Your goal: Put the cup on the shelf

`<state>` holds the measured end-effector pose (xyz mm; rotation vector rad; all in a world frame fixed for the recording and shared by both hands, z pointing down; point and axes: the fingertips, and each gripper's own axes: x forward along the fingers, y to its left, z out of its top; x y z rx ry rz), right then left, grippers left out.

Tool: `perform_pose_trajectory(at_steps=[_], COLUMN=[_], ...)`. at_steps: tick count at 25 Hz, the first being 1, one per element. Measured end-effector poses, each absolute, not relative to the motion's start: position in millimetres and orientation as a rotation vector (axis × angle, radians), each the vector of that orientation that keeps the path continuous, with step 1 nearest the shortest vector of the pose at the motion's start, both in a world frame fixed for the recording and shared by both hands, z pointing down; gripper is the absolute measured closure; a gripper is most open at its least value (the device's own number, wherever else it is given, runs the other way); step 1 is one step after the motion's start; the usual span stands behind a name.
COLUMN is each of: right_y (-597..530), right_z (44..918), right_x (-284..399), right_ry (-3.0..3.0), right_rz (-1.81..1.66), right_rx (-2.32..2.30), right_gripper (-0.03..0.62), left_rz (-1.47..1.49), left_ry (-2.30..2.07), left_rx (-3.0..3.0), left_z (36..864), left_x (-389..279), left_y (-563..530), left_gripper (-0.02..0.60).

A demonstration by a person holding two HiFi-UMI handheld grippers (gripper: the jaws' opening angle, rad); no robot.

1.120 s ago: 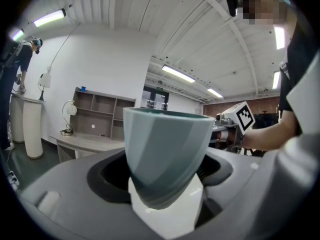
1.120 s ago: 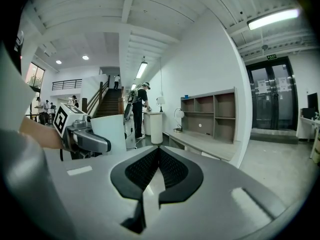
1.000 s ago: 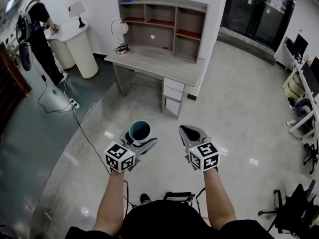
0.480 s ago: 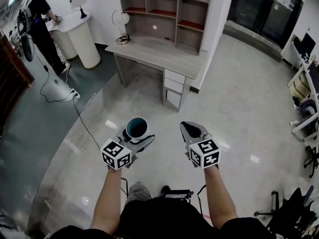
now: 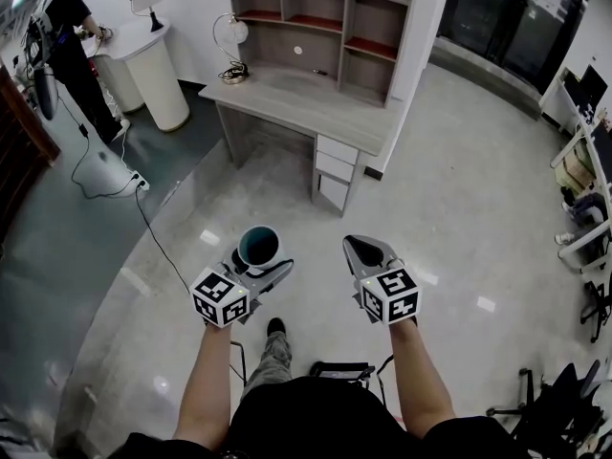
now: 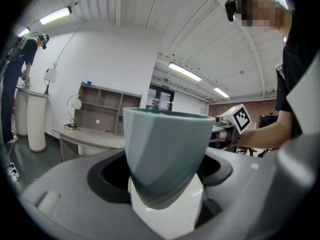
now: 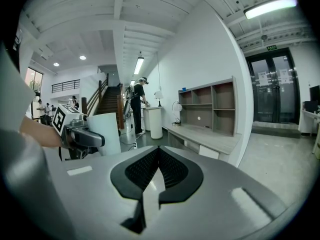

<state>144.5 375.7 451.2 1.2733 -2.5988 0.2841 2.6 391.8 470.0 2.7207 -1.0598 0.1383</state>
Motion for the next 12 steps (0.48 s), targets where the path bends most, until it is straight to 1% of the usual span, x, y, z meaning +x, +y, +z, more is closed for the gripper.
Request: perform_pose_trajectory(at_steps=[12], right_y=[292.7], right_z=[449.7], right_x=[99.5], right_ry=[-2.545], right_rz=[0.285], right_rx=[1.346], right_gripper=[0.582], left_rz=[0.128], left_ry=[-0.97], left_rx=[2.748], left_z=[476.2], left_x=[-41.1], left_y=[296.6], left_gripper=[0.21])
